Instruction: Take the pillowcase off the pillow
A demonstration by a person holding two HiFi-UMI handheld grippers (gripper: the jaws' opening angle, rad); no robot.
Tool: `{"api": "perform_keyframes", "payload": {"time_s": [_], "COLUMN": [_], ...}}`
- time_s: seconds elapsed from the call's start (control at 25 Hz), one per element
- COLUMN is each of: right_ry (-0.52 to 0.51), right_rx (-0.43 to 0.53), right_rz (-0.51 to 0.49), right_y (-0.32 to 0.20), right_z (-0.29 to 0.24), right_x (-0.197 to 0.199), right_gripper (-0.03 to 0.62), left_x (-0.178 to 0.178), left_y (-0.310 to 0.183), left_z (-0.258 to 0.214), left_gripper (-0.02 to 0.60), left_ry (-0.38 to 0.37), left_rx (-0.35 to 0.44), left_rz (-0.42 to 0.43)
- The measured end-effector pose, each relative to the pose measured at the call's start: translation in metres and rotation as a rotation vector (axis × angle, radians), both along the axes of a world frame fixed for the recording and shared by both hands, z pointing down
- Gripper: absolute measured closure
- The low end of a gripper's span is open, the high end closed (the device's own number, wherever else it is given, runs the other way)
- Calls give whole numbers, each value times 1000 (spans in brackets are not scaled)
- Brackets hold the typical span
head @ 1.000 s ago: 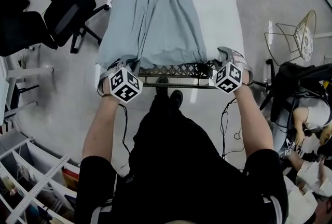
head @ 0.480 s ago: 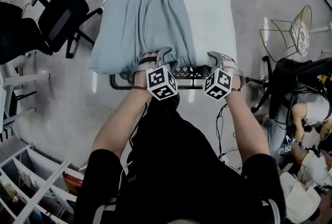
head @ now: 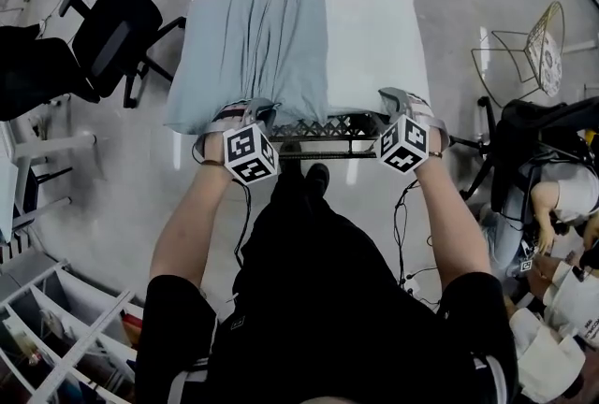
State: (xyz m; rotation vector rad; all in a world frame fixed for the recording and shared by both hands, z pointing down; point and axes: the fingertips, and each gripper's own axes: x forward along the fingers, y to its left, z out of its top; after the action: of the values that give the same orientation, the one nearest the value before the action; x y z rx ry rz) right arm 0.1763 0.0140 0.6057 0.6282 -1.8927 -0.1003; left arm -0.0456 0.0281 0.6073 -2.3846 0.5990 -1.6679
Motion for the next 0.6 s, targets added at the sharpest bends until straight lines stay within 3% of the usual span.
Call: {"api": "perform_keyframes", "payload": {"time_s": [0.12,0.28,0.44,0.6], "right_ry": [-18,-29,31,86], "right_rx": [-9,-15,-27,-31], "right_rz": [6,9,-41,-71], "right_y": [-1,0,7,15], "right_z": [-2,0,5,6], "right_x": [4,4,0,-7], "right_gripper": [419,419,367,300], "left_x": [-30,-43,-34,-12], "left_y": [1,1,-1,5], "left_z": [-3,-5,-9,-20], "left_gripper": [566,565,547,477], "left_ry": [9,25,61,76], "left_rx": [-14,-15,-48,-43], "left_rz": [-58,-107,-174,-134]}}
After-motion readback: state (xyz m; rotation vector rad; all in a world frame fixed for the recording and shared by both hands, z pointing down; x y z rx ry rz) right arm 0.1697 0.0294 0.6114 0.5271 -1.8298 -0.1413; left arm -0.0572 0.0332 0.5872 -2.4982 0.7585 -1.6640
